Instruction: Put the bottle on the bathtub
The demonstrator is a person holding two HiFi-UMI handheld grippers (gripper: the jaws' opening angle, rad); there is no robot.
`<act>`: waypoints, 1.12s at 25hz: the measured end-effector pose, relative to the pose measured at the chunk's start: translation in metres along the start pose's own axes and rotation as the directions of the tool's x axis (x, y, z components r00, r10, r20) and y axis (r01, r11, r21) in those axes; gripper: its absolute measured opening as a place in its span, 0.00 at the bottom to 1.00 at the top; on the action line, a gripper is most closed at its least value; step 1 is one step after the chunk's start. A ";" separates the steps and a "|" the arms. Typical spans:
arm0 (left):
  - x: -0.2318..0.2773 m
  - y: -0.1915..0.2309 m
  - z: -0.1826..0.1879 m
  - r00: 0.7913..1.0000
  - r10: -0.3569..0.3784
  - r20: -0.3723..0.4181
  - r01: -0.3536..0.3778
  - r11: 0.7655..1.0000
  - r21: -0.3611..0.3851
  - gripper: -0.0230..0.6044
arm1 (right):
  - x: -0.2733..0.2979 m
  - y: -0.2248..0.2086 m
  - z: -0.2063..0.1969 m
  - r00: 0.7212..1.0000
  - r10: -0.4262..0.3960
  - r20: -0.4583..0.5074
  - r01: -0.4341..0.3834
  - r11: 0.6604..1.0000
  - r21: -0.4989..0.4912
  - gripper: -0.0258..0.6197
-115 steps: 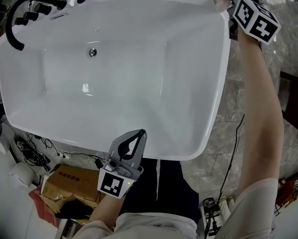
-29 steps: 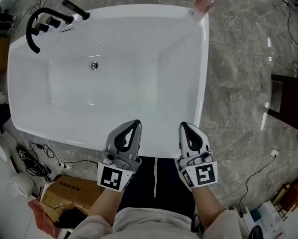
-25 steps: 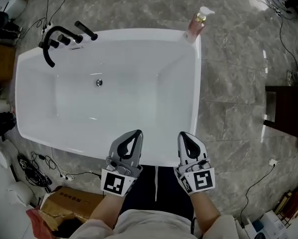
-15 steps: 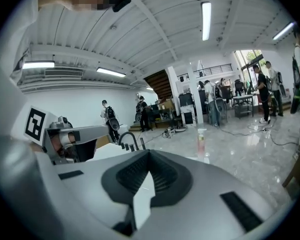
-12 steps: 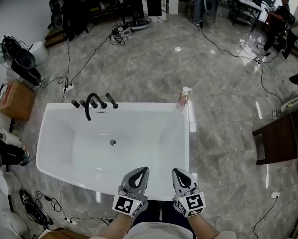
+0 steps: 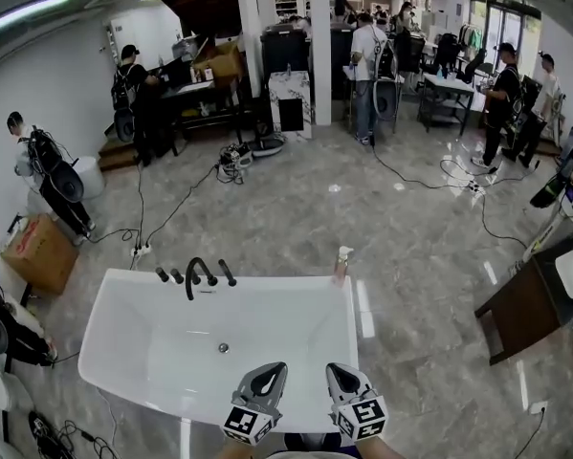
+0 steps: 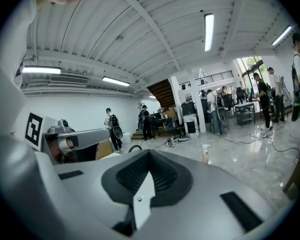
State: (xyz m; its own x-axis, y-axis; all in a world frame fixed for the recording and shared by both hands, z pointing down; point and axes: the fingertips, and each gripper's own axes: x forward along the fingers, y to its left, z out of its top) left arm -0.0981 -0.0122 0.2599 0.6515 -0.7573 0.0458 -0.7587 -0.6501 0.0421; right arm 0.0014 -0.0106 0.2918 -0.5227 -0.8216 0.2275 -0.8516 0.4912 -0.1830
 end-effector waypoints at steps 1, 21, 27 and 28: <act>-0.006 0.001 0.003 1.000 0.002 0.004 -0.002 1.000 0.007 0.04 | -0.003 0.004 0.002 1.000 0.003 0.002 -0.003 1.000 -0.005 0.05; -0.071 0.020 0.024 0.998 0.037 0.050 -0.037 0.999 0.005 0.04 | -0.028 0.060 0.039 0.997 -0.026 0.074 0.031 0.997 -0.071 0.05; -0.077 0.016 0.013 0.998 0.024 0.055 -0.024 1.000 0.002 0.04 | -0.029 0.064 0.027 0.996 -0.036 0.085 0.042 0.997 -0.071 0.05; -0.078 0.014 0.010 0.998 0.022 0.055 -0.023 1.000 0.002 0.04 | -0.030 0.064 0.025 0.995 -0.037 0.088 0.043 0.997 -0.071 0.05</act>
State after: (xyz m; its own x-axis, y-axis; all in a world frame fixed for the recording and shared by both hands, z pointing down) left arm -0.1596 0.0369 0.2465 0.6332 -0.7740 -0.0077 -0.7732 -0.6329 0.0392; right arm -0.0360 0.0386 0.2492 -0.4856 -0.8614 0.1491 -0.8740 0.4746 -0.1049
